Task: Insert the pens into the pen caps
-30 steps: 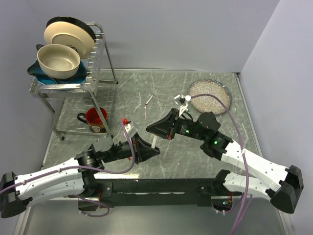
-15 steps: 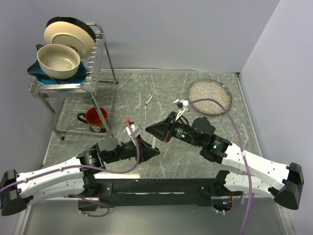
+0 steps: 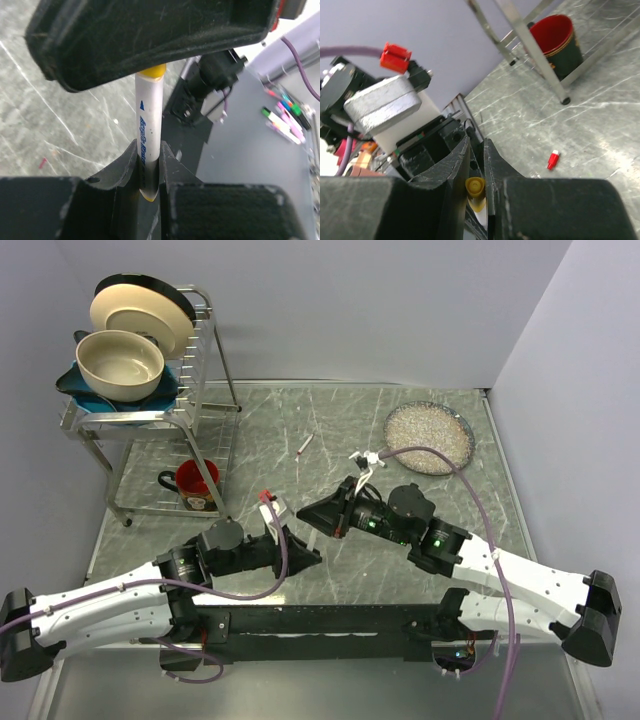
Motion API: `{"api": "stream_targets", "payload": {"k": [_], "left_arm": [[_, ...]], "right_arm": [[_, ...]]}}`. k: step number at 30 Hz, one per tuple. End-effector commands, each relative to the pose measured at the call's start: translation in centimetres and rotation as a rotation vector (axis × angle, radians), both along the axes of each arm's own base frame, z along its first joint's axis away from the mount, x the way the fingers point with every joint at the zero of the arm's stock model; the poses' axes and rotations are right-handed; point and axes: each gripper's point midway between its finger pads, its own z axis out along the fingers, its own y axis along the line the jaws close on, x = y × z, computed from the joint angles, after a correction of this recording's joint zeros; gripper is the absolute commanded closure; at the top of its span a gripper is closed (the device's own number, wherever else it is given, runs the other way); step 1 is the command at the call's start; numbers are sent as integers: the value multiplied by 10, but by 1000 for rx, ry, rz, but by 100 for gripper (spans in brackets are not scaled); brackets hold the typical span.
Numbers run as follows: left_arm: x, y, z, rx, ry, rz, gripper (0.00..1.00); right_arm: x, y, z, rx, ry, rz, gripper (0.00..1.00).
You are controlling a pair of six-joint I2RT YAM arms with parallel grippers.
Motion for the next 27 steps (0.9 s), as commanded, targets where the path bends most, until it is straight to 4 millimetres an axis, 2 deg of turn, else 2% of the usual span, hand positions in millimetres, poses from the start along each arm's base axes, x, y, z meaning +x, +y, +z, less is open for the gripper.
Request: {"api": "stream_targets", "payload": {"k": [1, 7, 11, 14, 16, 20, 22, 27], "left_arm": [[23, 5, 101, -262, -131, 107, 99], [23, -5, 104, -280, -107, 87, 99], [25, -6, 111, -297, -114, 93, 99], [31, -6, 113, -290, -122, 119, 99], [34, -7, 115, -294, -123, 133, 99], [41, -6, 119, -290, -134, 167, 99], [43, -4, 123, -306, -139, 172, 99], [40, 2, 134, -352, -120, 169, 99]], "right_arm": [[-67, 1, -38, -85, 99, 270, 100], [-73, 2, -44, -79, 119, 269, 100], [-84, -3, -62, -80, 164, 300, 100], [-95, -3, -61, -55, 195, 325, 100], [-94, -3, -71, -98, 225, 300, 100], [-100, -4, -82, -119, 258, 285, 100], [-104, -2, -80, -100, 238, 283, 100], [-110, -3, -99, -137, 209, 277, 100]]}}
